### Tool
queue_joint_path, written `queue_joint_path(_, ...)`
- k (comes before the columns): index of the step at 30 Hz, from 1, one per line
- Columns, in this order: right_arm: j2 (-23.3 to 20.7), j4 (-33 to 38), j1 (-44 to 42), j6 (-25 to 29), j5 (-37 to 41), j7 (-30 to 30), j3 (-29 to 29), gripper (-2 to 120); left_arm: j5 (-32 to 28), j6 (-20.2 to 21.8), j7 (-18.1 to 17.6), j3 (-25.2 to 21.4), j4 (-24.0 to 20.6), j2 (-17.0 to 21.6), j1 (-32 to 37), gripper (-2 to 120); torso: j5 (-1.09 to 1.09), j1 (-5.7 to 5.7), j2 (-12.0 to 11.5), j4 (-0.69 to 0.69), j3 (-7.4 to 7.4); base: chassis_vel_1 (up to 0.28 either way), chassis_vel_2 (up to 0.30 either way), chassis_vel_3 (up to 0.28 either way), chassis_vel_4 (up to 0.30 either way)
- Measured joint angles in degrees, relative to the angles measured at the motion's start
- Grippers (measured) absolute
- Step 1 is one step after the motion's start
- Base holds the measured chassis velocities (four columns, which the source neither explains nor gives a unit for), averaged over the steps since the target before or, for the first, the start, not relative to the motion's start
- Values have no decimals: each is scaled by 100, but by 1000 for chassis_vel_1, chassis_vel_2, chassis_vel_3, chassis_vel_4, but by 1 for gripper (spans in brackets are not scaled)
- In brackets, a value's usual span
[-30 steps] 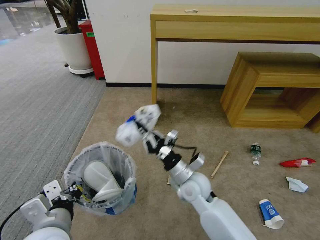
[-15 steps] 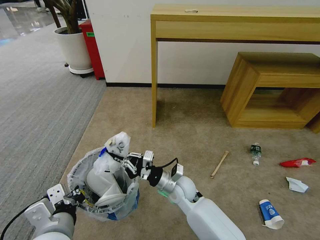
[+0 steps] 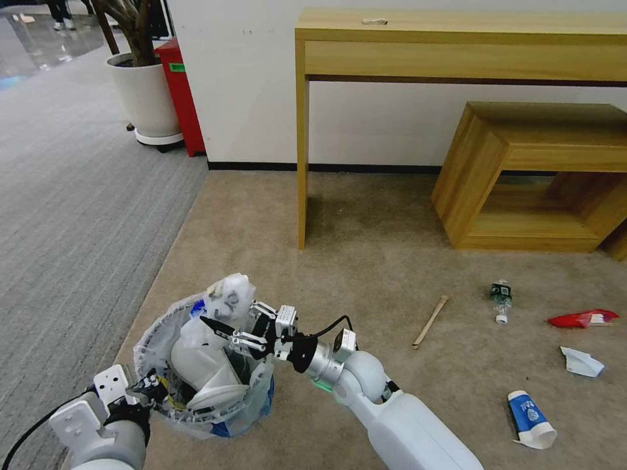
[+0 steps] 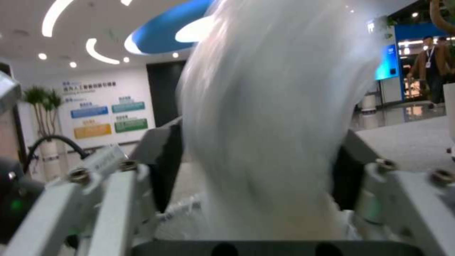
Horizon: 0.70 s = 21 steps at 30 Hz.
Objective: Pick up the trash bin and place the garbage on the floor into it.
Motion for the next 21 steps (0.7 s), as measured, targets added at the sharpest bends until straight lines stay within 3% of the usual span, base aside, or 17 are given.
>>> queue_joint_path(4, -61, -29, -51, -53, -379, -57, 118, 89, -5, 2, -1, -1, -1, -1, 8, 1, 0, 0, 0, 0, 0, 0, 0, 0, 0)
queue_joint_path(7, -81, -20, -82, -53, -412, -62, 144, 96, -5, 3, -1, 5, -2, -5, 8, 1, 0, 0, 0, 0, 0, 0, 0, 0, 0)
queue_joint_path(14, -123, 161, -156, -44, -347, 54, 286, 100, -10, 6, -2, 9, -2, -9, -15, 1, 1, 0, 0, 0, 0, 0, 0, 0, 0)
queue_joint_path(18, -192, 398, -233, -70, -224, 648, 388, 100, -55, 13, -2, -27, -3, 1, -47, 1, 1, 0, 0, 0, 0, 0, 0, 0, 0)
queue_joint_path(21, -314, 779, -369, -323, -257, 1778, 662, 100, -121, 24, -7, -93, -3, 32, -85, 1, 1, 0, 0, 0, 0, 0, 0, 0, 0)
